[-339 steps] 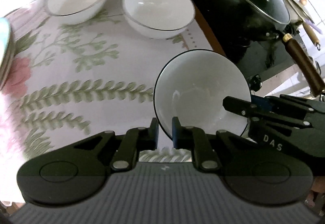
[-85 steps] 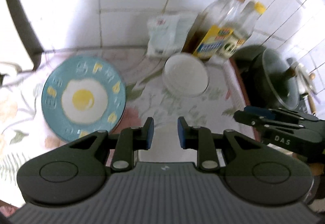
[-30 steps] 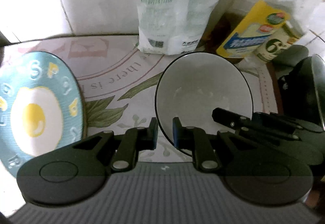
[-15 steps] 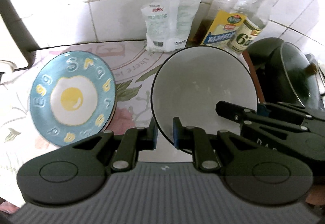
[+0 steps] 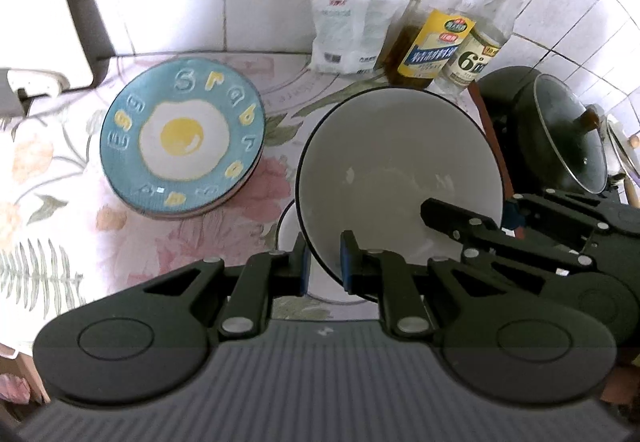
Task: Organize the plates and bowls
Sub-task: 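Carry the third white bowl with both grippers over the stacked bowls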
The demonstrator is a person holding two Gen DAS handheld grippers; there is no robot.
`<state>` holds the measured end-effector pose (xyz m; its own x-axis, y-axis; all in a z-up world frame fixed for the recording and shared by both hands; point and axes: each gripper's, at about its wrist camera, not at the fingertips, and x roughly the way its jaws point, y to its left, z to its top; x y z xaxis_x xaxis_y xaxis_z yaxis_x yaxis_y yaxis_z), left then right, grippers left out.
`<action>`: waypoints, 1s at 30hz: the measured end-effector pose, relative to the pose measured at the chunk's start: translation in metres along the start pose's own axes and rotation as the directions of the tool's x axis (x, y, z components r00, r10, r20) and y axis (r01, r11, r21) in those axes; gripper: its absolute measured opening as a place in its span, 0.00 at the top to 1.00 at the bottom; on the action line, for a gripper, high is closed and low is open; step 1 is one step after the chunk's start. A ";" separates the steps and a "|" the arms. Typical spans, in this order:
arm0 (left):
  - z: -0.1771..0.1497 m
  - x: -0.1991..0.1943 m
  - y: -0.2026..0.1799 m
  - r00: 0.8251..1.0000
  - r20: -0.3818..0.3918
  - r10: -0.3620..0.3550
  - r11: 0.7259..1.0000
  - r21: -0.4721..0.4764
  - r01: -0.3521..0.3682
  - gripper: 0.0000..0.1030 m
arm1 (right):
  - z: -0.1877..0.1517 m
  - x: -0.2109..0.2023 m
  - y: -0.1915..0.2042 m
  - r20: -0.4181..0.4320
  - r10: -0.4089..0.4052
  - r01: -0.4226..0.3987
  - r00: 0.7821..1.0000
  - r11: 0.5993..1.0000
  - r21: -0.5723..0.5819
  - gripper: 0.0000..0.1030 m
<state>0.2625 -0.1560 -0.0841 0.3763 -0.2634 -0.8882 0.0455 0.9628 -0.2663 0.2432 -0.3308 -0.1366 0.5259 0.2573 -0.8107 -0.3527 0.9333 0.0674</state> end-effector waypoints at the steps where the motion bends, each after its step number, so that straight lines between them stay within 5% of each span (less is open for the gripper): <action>1: -0.002 0.000 0.004 1.000 -0.005 -0.004 1.000 -0.010 0.004 0.87 | 0.000 0.002 0.004 -0.009 -0.003 0.002 1.000 1.000 -0.017 0.73; 18: -0.012 0.055 0.025 0.990 -0.135 -0.051 0.992 -0.124 0.034 0.87 | -0.022 0.045 0.011 -0.096 -0.048 0.039 0.994 0.994 -0.100 0.71; 30: -0.006 0.075 0.018 0.975 -0.220 0.015 0.993 -0.114 -0.041 0.86 | -0.025 0.064 0.009 -0.130 -0.047 0.021 0.990 0.980 -0.197 0.71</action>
<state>0.2858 -0.1590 -0.1578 0.1643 -0.2556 -0.9527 -0.0760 0.9597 -0.2706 0.2546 -0.3125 -0.2021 0.4368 0.1782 -0.8817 -0.4869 0.8710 -0.0652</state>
